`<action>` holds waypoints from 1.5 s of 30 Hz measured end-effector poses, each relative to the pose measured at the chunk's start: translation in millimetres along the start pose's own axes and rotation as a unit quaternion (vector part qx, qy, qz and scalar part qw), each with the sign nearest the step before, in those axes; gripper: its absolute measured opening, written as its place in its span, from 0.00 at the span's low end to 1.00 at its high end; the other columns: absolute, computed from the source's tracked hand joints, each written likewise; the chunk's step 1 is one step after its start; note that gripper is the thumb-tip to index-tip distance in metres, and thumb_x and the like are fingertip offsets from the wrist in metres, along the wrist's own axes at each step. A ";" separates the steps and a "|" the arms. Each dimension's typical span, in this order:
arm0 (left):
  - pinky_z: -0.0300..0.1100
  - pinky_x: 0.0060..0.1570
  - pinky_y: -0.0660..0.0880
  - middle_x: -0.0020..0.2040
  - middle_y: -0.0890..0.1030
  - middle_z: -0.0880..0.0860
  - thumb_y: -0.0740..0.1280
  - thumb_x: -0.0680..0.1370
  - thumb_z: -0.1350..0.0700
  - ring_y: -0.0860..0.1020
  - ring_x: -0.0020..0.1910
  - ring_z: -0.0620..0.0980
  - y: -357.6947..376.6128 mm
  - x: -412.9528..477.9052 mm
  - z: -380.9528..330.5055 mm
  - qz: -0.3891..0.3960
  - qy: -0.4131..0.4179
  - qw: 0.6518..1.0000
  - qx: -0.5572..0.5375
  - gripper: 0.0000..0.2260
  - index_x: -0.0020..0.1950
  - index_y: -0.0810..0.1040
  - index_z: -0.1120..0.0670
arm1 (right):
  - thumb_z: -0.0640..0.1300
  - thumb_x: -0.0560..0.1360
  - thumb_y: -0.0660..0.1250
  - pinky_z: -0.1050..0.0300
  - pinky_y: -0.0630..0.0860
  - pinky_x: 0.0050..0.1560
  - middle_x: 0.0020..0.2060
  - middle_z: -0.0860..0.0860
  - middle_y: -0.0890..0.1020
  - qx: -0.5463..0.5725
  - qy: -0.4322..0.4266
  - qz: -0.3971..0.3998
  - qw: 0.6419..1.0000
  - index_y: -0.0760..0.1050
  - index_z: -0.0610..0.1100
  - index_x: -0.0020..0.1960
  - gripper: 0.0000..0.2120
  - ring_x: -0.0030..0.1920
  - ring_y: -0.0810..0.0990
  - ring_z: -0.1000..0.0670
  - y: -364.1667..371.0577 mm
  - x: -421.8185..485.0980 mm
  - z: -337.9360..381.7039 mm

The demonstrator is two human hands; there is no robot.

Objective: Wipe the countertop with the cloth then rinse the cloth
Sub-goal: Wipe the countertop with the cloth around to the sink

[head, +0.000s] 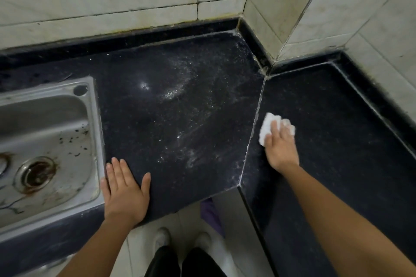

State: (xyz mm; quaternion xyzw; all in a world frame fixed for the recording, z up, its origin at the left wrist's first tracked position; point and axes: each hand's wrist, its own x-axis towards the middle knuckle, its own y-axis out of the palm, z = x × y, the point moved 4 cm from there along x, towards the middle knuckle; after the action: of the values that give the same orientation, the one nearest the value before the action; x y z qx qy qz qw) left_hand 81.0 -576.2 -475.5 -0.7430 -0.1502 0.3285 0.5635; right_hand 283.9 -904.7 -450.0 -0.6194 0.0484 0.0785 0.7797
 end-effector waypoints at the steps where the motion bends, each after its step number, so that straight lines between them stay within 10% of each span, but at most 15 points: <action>1: 0.48 0.72 0.34 0.77 0.36 0.56 0.40 0.78 0.39 0.36 0.76 0.52 0.0 0.4 0.2 0.000 0.000 1.000 0.001 0.35 0.75 0.35 0.59 | 0.47 0.83 0.45 0.51 0.42 0.76 0.78 0.42 0.47 0.013 0.043 -0.008 0.999 0.46 0.42 0.78 0.25 0.77 0.42 0.45 0.6 -6.1 -9.3; 6: 0.49 0.73 0.35 0.77 0.36 0.57 0.40 0.78 0.39 0.36 0.76 0.52 0.0 1.0 0.6 0.003 0.001 1.000 -0.002 0.35 0.75 0.35 0.60 | 0.47 0.82 0.45 0.47 0.41 0.76 0.77 0.40 0.48 0.035 0.156 -0.032 0.987 0.45 0.42 0.78 0.26 0.77 0.44 0.42 34.8 -45.8 14.0; 11: 0.49 0.72 0.34 0.76 0.35 0.56 0.40 0.78 0.38 0.34 0.75 0.52 -0.7 1.7 1.3 0.012 0.006 1.000 -0.004 0.34 0.75 0.34 0.60 | 0.49 0.78 0.46 0.46 0.52 0.71 0.73 0.39 0.64 -0.022 -0.118 -0.012 0.993 0.59 0.39 0.75 0.28 0.74 0.60 0.39 71.1 -98.2 103.6; 17: 0.49 0.72 0.34 0.76 0.35 0.57 0.41 0.79 0.38 0.35 0.75 0.52 -0.8 2.4 5.2 0.014 0.022 0.999 -0.020 0.35 0.75 0.34 0.60 | 0.51 0.80 0.41 0.58 0.36 0.75 0.77 0.50 0.44 -0.032 -0.323 0.066 0.943 0.47 0.46 0.78 0.27 0.77 0.41 0.49 58.6 -107.1 111.6; 21: 0.47 0.72 0.33 0.77 0.39 0.56 0.41 0.77 0.38 0.37 0.76 0.52 -1.1 -2.5 11.5 -0.015 0.059 0.997 -0.038 0.35 0.76 0.38 0.59 | 0.51 0.81 0.33 0.60 0.32 0.72 0.74 0.34 0.59 -0.044 -0.130 -0.038 0.990 0.56 0.36 0.75 0.31 0.74 0.57 0.36 33.6 -72.7 39.6; 28: 0.47 0.71 0.32 0.77 0.38 0.56 0.41 0.78 0.39 0.36 0.76 0.52 0.0 -3.0 13.2 -0.014 0.064 0.997 -0.035 0.34 0.76 0.37 0.59 | 0.46 0.82 0.46 0.46 0.41 0.75 0.77 0.38 0.50 0.048 0.258 -0.063 0.963 0.47 0.38 0.77 0.26 0.77 0.45 0.40 37.8 -108.6 5.0; 33: 0.46 0.70 0.31 0.77 0.37 0.56 0.40 0.77 0.38 0.35 0.75 0.51 -2.9 -4.2 13.8 -0.006 0.068 0.996 -0.053 0.35 0.76 0.37 0.59 | 0.48 0.75 0.36 0.35 0.44 0.72 0.74 0.32 0.56 -0.022 0.022 -0.011 0.999 0.57 0.36 0.75 0.33 0.74 0.52 0.31 88.7 -133.5 125.3; 36: 0.47 0.71 0.32 0.77 0.36 0.56 0.43 0.79 0.39 0.35 0.75 0.51 -4.2 -3.7 13.4 0.006 0.070 0.996 -0.062 0.34 0.76 0.36 0.59 | 0.49 0.77 0.46 0.43 0.53 0.72 0.73 0.40 0.64 -0.020 -0.127 0.034 0.991 0.64 0.40 0.73 0.28 0.74 0.60 0.38 99.0 -155.2 174.4; 40: 0.48 0.72 0.34 0.77 0.38 0.56 0.45 0.80 0.40 0.36 0.76 0.51 -9.3 -0.3 16.6 0.021 0.084 0.993 -0.074 0.33 0.77 0.40 0.59 | 0.50 0.81 0.45 0.51 0.44 0.77 0.77 0.47 0.51 -0.046 -0.306 0.081 0.948 0.53 0.44 0.77 0.26 0.77 0.46 0.47 85.1 -150.2 164.3; 45: 0.51 0.73 0.37 0.78 0.40 0.56 0.45 0.80 0.40 0.38 0.76 0.52 -18.6 10.4 21.3 0.017 0.102 0.993 -0.064 0.32 0.77 0.42 0.58 | 0.57 0.79 0.34 0.54 0.39 0.75 0.77 0.44 0.50 -0.049 -0.147 0.035 0.987 0.49 0.42 0.78 0.32 0.77 0.46 0.44 62.8 -96.6 87.1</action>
State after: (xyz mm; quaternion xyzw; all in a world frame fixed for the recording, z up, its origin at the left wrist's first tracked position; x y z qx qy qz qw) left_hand 77.4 -548.3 -464.7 -0.8097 -0.0999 0.2507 0.5212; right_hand 175.6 -812.1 -473.6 -0.6366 -0.0494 0.1984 0.7436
